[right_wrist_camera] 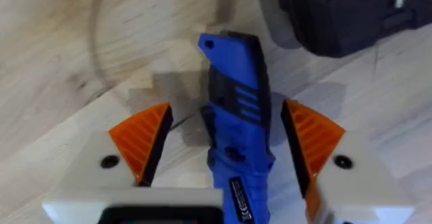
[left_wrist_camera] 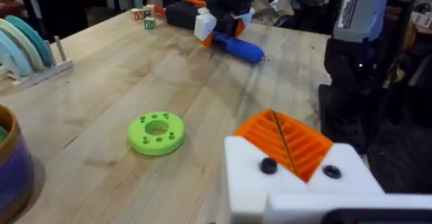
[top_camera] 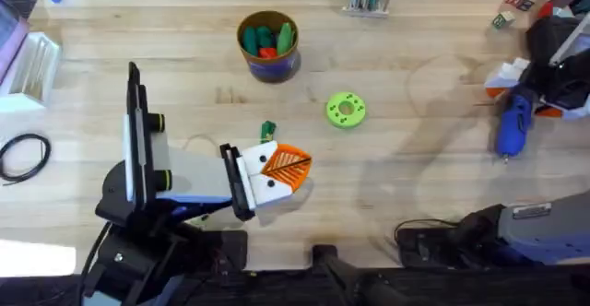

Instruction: Pick up the gripper from the table and insert it into the empty holder that is missing its gripper. Then pick up a screw, insert it into the mounting hole, and use the screwdriver to tighten it. Finally, clean up the table by picking up the vegetable and placing it into the bucket.

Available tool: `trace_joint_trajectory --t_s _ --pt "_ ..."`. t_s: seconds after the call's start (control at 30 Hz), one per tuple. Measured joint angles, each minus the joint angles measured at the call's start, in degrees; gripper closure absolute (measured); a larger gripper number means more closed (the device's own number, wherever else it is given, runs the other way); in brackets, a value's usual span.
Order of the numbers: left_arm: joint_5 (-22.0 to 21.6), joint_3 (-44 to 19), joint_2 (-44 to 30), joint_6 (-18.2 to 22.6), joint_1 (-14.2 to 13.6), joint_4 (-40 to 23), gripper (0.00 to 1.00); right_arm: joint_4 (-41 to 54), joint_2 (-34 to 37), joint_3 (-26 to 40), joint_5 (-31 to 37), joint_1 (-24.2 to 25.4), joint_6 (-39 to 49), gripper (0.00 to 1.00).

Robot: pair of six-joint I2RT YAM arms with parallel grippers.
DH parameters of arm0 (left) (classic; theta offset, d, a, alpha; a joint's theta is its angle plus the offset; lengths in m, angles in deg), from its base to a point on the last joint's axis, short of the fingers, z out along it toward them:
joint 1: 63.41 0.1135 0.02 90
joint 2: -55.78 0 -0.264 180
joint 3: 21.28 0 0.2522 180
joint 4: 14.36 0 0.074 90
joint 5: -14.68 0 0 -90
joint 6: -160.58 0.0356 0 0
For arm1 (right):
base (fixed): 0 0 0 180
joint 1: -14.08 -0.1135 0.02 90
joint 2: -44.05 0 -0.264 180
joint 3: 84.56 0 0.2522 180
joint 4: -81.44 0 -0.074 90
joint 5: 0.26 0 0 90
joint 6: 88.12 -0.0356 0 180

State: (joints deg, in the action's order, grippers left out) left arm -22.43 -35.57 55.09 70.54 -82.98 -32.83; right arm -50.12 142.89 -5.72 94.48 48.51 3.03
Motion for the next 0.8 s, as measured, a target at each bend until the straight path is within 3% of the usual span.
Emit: trace_joint_trajectory --t_s 0.27,0.3,0.37,0.53,0.8 --pt "0.00 0.00 0.01 0.00 0.00 0.00 0.986 -0.84 2.92 0.09 -1.08 0.24 0.03 0.021" --pt "0.00 0.00 0.00 0.00 0.00 0.02 0.986 -0.85 2.92 0.09 -1.29 0.25 0.19 0.074" --pt "0.00 0.00 0.00 0.00 0.00 0.00 0.986 -0.84 2.92 0.09 -1.55 0.24 0.35 0.270" --pt "0.00 0.00 0.00 0.00 0.00 0.00 0.986 -0.01 3.16 0.17 -1.34 0.14 1.70 0.949" --pt "0.00 0.00 0.00 0.00 0.00 0.01 0.986 3.34 0.72 0.37 -2.53 0.07 2.36 0.978"
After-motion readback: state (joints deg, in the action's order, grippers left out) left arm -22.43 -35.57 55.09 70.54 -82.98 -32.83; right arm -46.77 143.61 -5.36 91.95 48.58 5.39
